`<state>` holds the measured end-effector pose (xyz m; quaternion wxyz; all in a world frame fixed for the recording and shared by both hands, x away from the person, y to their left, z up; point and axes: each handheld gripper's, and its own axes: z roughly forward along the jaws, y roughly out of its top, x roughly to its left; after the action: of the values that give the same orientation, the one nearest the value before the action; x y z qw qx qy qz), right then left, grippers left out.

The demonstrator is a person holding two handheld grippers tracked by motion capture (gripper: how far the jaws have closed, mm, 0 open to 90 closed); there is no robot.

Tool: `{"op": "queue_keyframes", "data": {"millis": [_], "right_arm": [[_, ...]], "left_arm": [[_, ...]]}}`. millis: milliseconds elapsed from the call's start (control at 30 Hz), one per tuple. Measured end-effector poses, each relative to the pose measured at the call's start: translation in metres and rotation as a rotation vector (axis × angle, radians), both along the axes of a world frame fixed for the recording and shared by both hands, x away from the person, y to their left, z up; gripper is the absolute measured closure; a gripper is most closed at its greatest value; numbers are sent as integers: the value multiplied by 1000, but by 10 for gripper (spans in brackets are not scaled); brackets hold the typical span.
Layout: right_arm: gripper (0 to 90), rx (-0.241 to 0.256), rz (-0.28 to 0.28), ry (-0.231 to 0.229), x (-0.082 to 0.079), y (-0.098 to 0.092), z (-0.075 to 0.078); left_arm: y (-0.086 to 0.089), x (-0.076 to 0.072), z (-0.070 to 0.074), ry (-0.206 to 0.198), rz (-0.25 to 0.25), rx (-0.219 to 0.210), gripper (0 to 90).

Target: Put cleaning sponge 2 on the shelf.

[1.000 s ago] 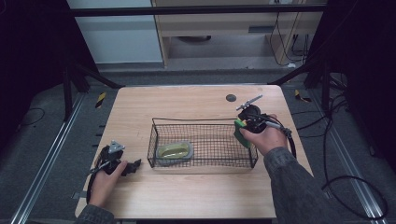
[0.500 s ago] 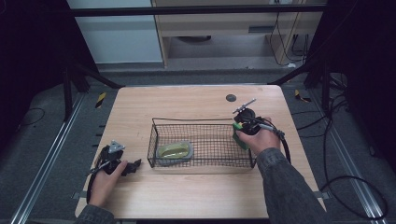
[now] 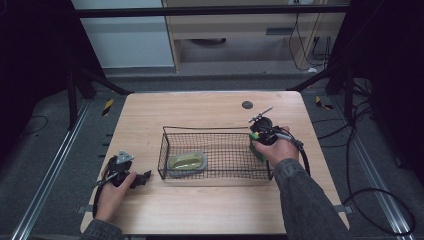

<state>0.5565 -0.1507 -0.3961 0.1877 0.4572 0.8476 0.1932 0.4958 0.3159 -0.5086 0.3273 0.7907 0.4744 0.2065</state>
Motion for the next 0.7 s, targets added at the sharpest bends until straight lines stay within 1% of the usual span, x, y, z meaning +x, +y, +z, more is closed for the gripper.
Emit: {"op": "queue_keyframes", "data": {"millis": [233,700], "right_arm": [[637,-2,-1,6,0,-1,-3],[624,-2,1,10,0,-2,-3]], "left_arm": [[0,0,0,-3,0,0,0],[0,0,0,0,-1,0,0]]}}
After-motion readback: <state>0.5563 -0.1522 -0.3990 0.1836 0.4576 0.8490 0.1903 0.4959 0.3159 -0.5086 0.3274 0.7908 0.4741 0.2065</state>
